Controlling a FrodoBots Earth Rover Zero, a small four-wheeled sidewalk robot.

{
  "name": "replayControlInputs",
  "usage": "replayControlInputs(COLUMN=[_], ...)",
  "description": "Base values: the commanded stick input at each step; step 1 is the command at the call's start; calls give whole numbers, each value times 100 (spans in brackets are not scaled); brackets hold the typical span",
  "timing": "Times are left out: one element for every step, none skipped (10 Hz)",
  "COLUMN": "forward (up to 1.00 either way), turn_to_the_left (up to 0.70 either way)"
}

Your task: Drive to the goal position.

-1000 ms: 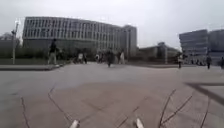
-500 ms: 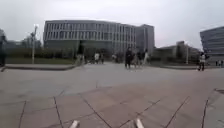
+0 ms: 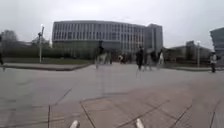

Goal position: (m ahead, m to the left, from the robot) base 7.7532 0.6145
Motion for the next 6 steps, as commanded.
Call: replayControlInputs(forward=[85, 85, 85, 85, 85, 85], turn_to_the_left=[0, 0, 0, 0, 0, 0])
